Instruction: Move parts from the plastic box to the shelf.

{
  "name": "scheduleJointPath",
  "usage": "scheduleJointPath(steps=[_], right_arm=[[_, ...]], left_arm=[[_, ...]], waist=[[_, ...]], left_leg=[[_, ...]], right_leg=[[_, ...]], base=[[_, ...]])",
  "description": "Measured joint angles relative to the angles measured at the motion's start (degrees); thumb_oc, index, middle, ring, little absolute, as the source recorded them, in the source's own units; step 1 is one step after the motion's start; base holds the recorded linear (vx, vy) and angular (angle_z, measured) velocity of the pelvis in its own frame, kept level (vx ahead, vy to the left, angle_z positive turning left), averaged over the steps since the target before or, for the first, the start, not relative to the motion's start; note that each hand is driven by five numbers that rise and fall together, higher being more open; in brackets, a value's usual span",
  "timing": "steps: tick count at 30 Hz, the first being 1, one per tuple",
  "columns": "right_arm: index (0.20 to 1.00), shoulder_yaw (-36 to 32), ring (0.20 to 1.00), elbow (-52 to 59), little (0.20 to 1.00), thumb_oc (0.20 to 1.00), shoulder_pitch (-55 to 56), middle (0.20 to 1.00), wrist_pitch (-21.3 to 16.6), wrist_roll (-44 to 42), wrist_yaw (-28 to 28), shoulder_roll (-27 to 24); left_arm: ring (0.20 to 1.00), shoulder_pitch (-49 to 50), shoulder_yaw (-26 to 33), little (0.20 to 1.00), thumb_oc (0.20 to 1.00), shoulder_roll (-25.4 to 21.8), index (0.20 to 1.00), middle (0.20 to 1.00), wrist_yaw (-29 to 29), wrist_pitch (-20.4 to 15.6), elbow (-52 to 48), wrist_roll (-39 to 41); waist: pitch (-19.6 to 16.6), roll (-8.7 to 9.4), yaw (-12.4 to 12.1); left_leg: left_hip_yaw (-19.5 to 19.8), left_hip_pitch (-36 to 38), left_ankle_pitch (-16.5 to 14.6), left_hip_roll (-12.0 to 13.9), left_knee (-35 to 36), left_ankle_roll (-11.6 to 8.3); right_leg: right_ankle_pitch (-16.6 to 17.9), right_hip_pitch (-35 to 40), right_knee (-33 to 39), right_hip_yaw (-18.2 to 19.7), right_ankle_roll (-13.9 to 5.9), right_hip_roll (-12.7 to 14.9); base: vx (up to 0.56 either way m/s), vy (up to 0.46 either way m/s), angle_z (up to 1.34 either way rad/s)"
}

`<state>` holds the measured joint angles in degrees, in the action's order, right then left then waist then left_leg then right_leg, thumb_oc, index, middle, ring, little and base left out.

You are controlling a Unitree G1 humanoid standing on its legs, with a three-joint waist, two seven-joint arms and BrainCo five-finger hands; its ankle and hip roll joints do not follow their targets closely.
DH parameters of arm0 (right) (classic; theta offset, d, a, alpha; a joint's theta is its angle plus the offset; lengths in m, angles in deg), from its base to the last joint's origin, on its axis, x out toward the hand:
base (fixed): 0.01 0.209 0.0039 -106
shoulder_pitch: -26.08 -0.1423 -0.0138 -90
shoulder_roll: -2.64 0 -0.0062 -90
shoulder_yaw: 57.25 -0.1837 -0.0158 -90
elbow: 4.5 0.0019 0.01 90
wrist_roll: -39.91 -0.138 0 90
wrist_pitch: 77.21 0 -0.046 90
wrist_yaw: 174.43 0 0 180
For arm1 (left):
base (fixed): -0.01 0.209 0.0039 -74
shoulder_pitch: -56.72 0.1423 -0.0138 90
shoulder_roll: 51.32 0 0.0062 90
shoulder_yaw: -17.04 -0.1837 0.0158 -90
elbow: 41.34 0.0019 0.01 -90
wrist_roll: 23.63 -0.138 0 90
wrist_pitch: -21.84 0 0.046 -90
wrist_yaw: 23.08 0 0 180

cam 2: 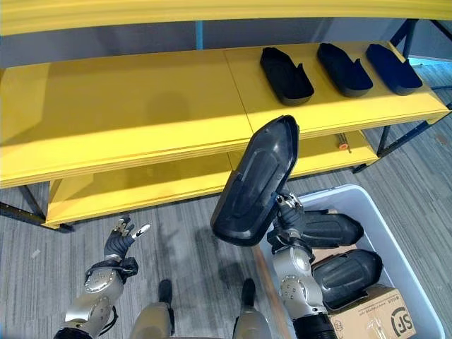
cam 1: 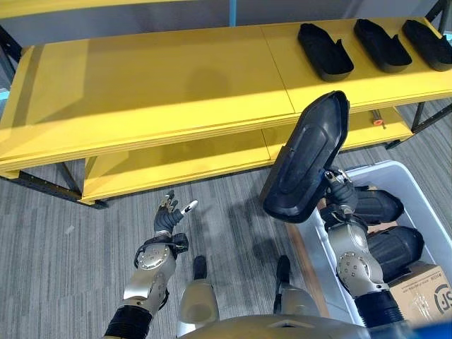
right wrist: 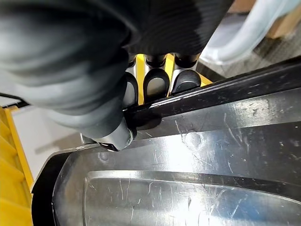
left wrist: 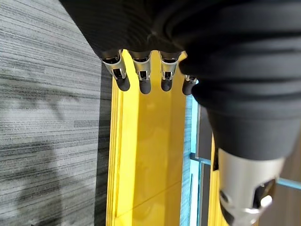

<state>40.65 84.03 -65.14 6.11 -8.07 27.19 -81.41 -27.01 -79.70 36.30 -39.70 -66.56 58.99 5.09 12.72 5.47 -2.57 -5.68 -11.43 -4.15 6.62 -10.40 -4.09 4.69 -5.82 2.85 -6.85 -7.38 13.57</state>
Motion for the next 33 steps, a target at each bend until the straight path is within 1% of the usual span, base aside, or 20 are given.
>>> scheduleJointPath(steps=[1, 2, 3, 4, 5, 6, 7, 8, 10, 11, 12, 13, 15, 16, 18, 20, 23, 27, 31, 33], right_arm=[[0.200, -0.10, 0.200, 0.00, 0.200, 0.200, 0.08, 0.200, 0.02, -0.02, 0.00, -0.01], [0.200, -0.26, 0.200, 0.03, 0.200, 0.200, 0.19, 0.200, 0.02, -0.05, -0.05, -0.21], [0.200, -0.49, 0.200, 0.08, 0.200, 0.200, 0.32, 0.200, 0.00, -0.07, -0.09, 0.10], [0.200, -0.22, 0.200, 0.18, 0.200, 0.200, -0.37, 0.200, 0.01, -0.07, -0.15, 0.27], [0.200, -0.15, 0.200, 0.23, 0.200, 0.200, -0.66, 0.200, -0.07, -0.11, -0.20, 0.03], [0.200, 0.13, 0.200, 0.23, 0.200, 0.200, -0.57, 0.200, -0.02, -0.17, -0.19, 0.40], [0.200, 1.62, 0.200, 0.06, 0.200, 0.200, -0.58, 0.200, 0.10, -0.16, -0.27, 0.37], [0.200, 3.23, 0.200, -0.20, 0.200, 0.200, -0.93, 0.200, 0.19, -0.16, -0.89, 0.39], [0.200, 4.11, 0.200, -0.34, 0.200, 0.200, -0.85, 0.200, 0.31, -0.20, -1.25, 0.39], [0.200, 4.16, 0.200, -0.54, 0.200, 0.200, -1.54, 0.200, 0.49, -0.21, -1.30, 0.35], [0.200, 4.19, 0.200, -0.59, 0.200, 0.200, -2.66, 0.200, 0.67, -0.20, -1.28, 0.09], [0.200, 4.07, 0.200, -0.31, 0.200, 0.200, -2.24, 0.200, 0.69, -0.21, -1.30, -0.22], [0.200, 3.37, 0.200, 0.12, 0.200, 0.200, 1.04, 0.200, 0.65, -0.22, -1.33, -1.03], [0.200, 3.37, 0.200, 0.09, 0.200, 0.200, 2.02, 0.200, 0.73, -0.21, -1.43, -2.06], [0.200, 3.27, 0.200, 0.11, 0.200, 0.200, 1.27, 0.200, 0.85, -0.17, -1.80, -3.82], [0.200, 2.99, 0.200, 0.11, 0.200, 0.200, -0.22, 0.200, 1.07, -0.14, -1.93, -5.39], [0.200, 1.35, 0.200, 0.08, 0.200, 0.200, -2.22, 0.200, 1.13, -0.09, -1.93, -6.93], [0.200, 0.35, 0.200, 0.04, 0.200, 0.200, -5.82, 0.200, 1.23, 0.51, -1.23, -9.63], [0.200, 0.51, 0.200, 0.03, 0.200, 0.200, -9.77, 0.200, 1.29, 2.10, -1.14, -11.50], [0.200, 0.65, 0.200, -0.07, 0.200, 0.200, -13.95, 0.200, 1.42, 2.17, -0.73, -12.12]], left_arm=[[1.000, 0.20, -0.07, 1.000, 1.000, 0.01, 1.000, 1.000, 0.02, 0.01, 0.00, 0.00], [1.000, 0.77, -0.11, 1.000, 1.000, 0.26, 1.000, 1.000, 0.02, 0.02, 0.01, -0.01], [1.000, 0.75, -0.14, 1.000, 1.000, 0.21, 1.000, 1.000, 0.03, -0.01, 0.04, -0.06], [1.000, 0.16, -0.46, 1.000, 1.000, 0.04, 1.000, 1.000, 0.10, 0.01, 0.21, -0.12], [1.000, 0.02, -0.97, 1.000, 1.000, -0.49, 1.000, 1.000, 0.11, -0.04, 0.19, -0.24], [1.000, 0.06, -1.02, 1.000, 1.000, -0.92, 1.000, 1.000, 0.13, -0.07, 0.02, -0.25], [1.000, 0.16, -1.07, 1.000, 1.000, -1.28, 1.000, 1.000, 0.12, -0.13, 0.02, -0.29], [1.000, -0.06, -0.69, 1.000, 1.000, -1.85, 1.000, 1.000, 0.09, -0.15, 0.17, -0.59], [1.000, -0.90, -1.21, 1.000, 1.000, -2.92, 1.000, 1.000, 0.32, -0.29, 0.07, -0.72], [1.000, -1.63, -1.12, 1.000, 1.000, -2.76, 1.000, 1.000, 0.28, -0.64, 0.17, -0.73], [1.000, -2.31, -0.66, 1.000, 1.000, -2.09, 1.000, 1.000, 0.17, -0.74, 1.33, -0.71], [1.000, -2.08, -0.42, 1.000, 1.000, -1.42, 1.000, 1.000, 0.28, -0.72, 1.98, -0.70], [1.000, -1.84, -0.71, 1.000, 1.000, -0.20, 1.000, 1.000, 0.45, -0.83, 1.85, -0.69], [1.000, -1.56, -0.86, 1.000, 1.000, 0.04, 1.000, 1.000, 0.53, -1.00, 1.66, -0.68], [1.000, 0.09, -0.84, 1.000, 1.000, 0.38, 1.000, 1.000, 0.51, -0.97, 0.06, -0.61], [1.000, 2.79, -1.08, 1.000, 1.000, 0.52, 1.000, 1.000, 0.61, -0.68, -0.02, -0.61], [1.000, 3.71, -1.23, 1.000, 1.000, 1.25, 1.000, 1.000, 0.68, -0.70, -0.14, -0.58], [1.000, 1.72, -1.61, 1.000, 1.000, 2.03, 1.000, 1.000, 1.25, -0.75, -1.02, -0.54], [1.000, 1.40, -1.66, 1.000, 1.000, 1.74, 1.000, 1.000, 1.26, -1.06, -2.39, -0.53], [1.000, 1.21, -1.71, 1.000, 1.000, 1.57, 1.000, 1.000, 1.26, -1.10, -2.42, 0.04]], waist=[[-0.10, -0.19, -0.02], [-0.58, -0.83, 0.10], [-0.95, -1.26, 0.36], [-0.57, -2.69, 0.51], [-0.79, -3.87, 1.38], [-0.79, -4.04, 1.76], [-0.66, -4.10, 1.54], [-0.55, -4.17, 1.59], [-0.18, -4.22, 2.36], [0.04, -3.91, 2.36], [1.38, -3.71, 2.47], [2.25, -3.44, 2.51], [2.29, -2.03, 3.06], [2.44, -1.70, 2.99], [3.32, -3.20, 2.72], [4.07, -4.82, 2.81], [5.03, -6.40, 3.01], [6.10, -7.47, 3.22], [7.06, -7.56, 2.88], [8.84, -7.54, 2.18]], left_leg=[[0.10, -0.24, -0.75, -1.01, -0.87, 1.14], [0.63, -0.84, -1.06, -1.19, -0.94, 1.45], [0.32, -1.30, -1.10, -2.81, -1.35, 1.74], [0.63, -3.09, -1.80, -3.14, -3.67, 3.32], [0.65, -3.62, -2.06, -3.08, -4.06, 3.62], [0.17, -3.31, -1.68, -3.81, -3.52, 4.23], [0.07, -2.75, -1.52, -4.16, -2.88, 4.55], [-0.15, -2.33, -0.41, -4.13, -1.36, 4.85], [-0.21, -1.45, 2.19, -4.79, 2.31, 5.50], [-0.20, -1.29, 2.55, -4.94, 3.34, 5.64], [-0.76, -0.23, 3.09, -5.16, 4.59, 5.28], [-0.91, 0.55, 3.28, -5.61, 4.84, 5.08], [1.83, 1.52, 3.33, -7.15, 5.04, 4.26], [3.77, 1.21, 3.46, -6.98, 5.08, 3.26], [5.26, 0.32, 4.37, -4.38, 6.00, 1.23], [5.89, 0.48, 5.37, -2.01, 7.65, 0.21], [6.08, 0.29, 6.07, 0.07, 8.74, -0.68], [5.98, 0.16, 6.63, 1.35, 9.88, -1.34], [6.00, -1.21, 6.64, 1.25, 9.78, -1.34], [6.05, -1.98, 6.71, 1.12, 9.41, -1.43]], right_leg=[[-0.27, -0.01, -1.30, -0.12, 0.18, 1.03], [-0.32, -0.95, -3.06, -0.12, -0.27, 1.80], [0.33, -2.19, -5.53, -0.11, -0.43, 2.55], [0.37, -6.02, -11.81, 0.58, -0.48, 3.44], [0.93, -9.41, -16.96, 0.87, 0.18, 4.33], [2.22, -10.37, -18.04, 0.85, 1.30, 4.93], [1.71, -11.16, -17.88, 0.82, 1.54, 4.97], [0.17, -11.42, -16.66, 1.10, 1.51, 3.75], [-0.54, -10.05, -9.40, 1.40, 0.62, 1.18], [-0.32, -10.10, -5.31, 1.65, 0.37, 0.31], [1.38, -9.70, 1.48, 1.23, -1.34, -0.11], [2.40, -8.54, 2.24, 1.38, -1.43, 0.19], [2.63, -6.00, -1.21, 1.23, -1.00, 1.21], [2.72, -4.42, -1.38, 0.94, -0.75, 0.45], [2.52, -4.94, -1.40, -1.40, 0.72, -2.05], [1.95, -5.50, -1.68, -1.89, 2.29, -4.56], [1.27, -6.28, -1.99, -2.70, 3.30, -6.51], [0.18, -8.05, -4.09, -2.66, 4.26, -7.67], [-2.05, -11.53, -8.73, -2.46, 4.55, -7.15], [-3.13, -13.42, -11.62, -2.35, 4.59, -6.79]], base=[[0.04, 0.237, 0.17], [0.01, 0.249, 0.24], [0.03, 0.290, 0.21], [0.01, 0.118, 0.25], [0.07, 0.054, 0.14], [0.05, 0.011, -0.07], [0.07, 0.005, -0.29], [0.04, -0.027, -0.16], [0.09, -0.086, 0.05], [0.15, -0.196, -0.16], [0.16, -0.253, -0.12], [0.11, -0.301, 0.20], [0.05, -0.263, 0.80], [0.06, -0.204, 0.83], [0.05, -0.169, 0.38], [-0.01, -0.147, 0.01], [0.01, -0.093, -0.05], [0.00, -0.080, -0.06], [0.00, -0.051, 0.02], [0.01, -0.039, 0.04]])
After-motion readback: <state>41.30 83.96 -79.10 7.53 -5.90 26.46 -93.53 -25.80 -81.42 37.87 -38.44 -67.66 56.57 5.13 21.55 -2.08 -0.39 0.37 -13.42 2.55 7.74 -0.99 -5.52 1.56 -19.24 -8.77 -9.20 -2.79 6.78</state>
